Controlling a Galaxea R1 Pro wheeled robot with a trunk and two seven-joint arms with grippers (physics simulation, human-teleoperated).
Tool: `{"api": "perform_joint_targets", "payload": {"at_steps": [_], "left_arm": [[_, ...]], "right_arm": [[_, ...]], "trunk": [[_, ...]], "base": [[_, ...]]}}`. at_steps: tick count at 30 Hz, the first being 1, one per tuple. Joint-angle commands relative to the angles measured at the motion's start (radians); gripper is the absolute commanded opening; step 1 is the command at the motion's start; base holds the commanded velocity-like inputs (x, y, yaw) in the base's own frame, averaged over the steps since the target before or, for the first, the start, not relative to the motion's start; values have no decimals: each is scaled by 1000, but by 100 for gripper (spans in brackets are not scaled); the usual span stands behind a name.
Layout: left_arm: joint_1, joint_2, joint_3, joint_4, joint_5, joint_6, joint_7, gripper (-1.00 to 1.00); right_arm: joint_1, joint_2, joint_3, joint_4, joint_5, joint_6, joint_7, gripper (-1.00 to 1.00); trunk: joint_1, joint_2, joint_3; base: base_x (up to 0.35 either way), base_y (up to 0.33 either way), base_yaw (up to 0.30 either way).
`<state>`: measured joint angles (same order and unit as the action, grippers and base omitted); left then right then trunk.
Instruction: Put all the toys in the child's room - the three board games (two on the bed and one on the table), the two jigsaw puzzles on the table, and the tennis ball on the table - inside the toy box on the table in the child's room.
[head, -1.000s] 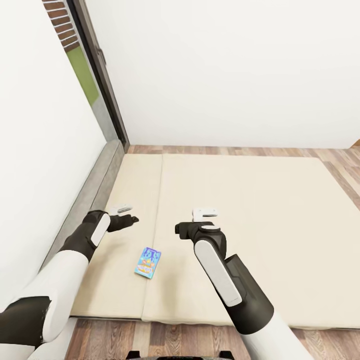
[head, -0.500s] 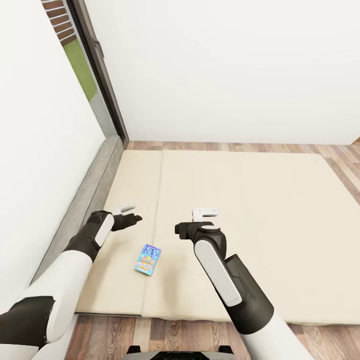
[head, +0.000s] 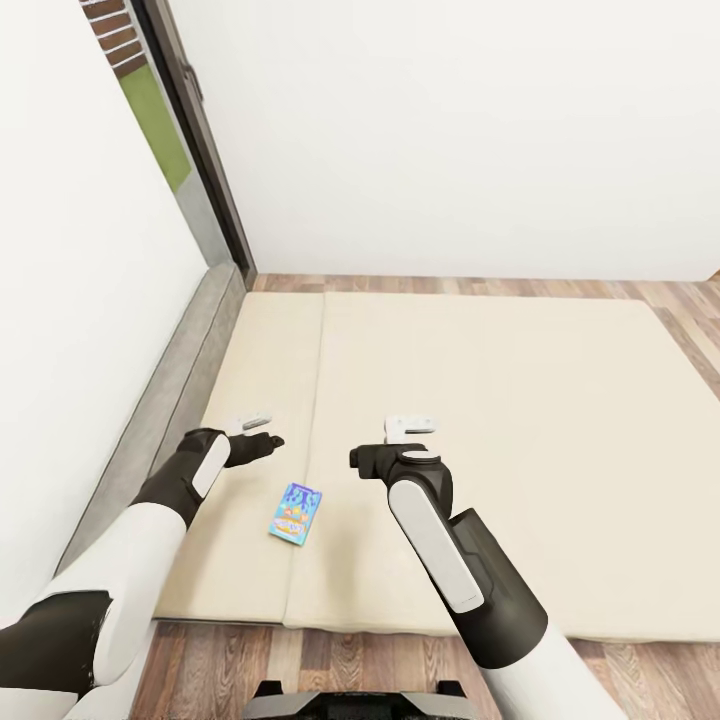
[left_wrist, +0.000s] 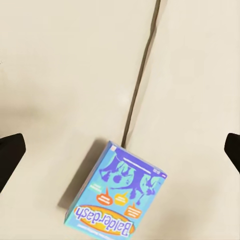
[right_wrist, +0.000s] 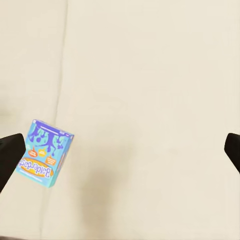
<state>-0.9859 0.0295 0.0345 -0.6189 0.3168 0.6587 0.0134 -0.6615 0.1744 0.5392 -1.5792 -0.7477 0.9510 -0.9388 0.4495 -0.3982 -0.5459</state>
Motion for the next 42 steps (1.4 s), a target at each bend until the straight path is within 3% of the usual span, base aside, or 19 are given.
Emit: {"api": "perform_joint_targets", "payload": {"at_steps": [1,42], "left_arm": [[0,0,2,0,5,4,1,100],[4,-19,2,2,8,-52,0,100]], "right_arm": [[-1,0,1,-1,-9,5,-10,100],[0,0,1,-1,-10,7,-9,100]], "trunk": [[0,-2,-3],[0,-2,-71]], "base": [[0,0,0],[0,0,0]]}}
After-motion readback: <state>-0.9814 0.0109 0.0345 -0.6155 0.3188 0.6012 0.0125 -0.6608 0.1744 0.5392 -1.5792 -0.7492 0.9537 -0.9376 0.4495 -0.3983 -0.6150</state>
